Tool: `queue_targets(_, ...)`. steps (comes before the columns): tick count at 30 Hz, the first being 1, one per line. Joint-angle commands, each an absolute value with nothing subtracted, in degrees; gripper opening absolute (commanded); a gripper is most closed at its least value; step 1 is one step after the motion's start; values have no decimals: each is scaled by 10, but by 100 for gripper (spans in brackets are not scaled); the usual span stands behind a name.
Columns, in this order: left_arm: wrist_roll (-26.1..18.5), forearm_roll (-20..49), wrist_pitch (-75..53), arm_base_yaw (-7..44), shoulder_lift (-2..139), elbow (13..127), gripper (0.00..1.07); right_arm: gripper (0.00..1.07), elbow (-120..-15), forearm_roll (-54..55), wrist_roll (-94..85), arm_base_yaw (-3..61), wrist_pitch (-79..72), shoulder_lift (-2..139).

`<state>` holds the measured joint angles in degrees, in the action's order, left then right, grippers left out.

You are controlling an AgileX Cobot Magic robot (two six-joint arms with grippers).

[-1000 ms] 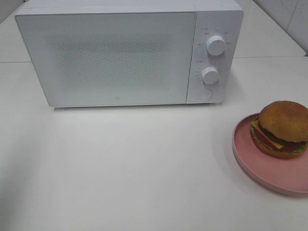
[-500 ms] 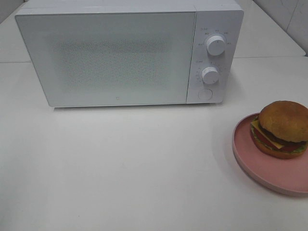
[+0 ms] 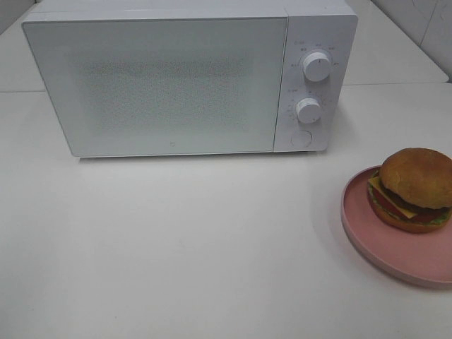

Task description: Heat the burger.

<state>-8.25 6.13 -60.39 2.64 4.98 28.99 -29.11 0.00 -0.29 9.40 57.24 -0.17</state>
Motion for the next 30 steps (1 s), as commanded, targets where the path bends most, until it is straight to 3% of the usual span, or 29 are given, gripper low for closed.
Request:
queue_targets(1, -86, 76, -593, 26, 48, 287, 0, 54, -290, 0, 0, 91, 568, -19)
queue_targets(7, -81, 90, -593, 26, 48, 287, 0, 54, -290, 0, 0, 83, 568, -19)
queue_targets(17, -81, 87, -593, 26, 48, 287, 0, 54, -290, 0, 0, -28, 568, -19)
queue_targets(30, -82, 86, -593, 26, 34, 287, 0, 54, -290, 0, 0, -34, 568, -19)
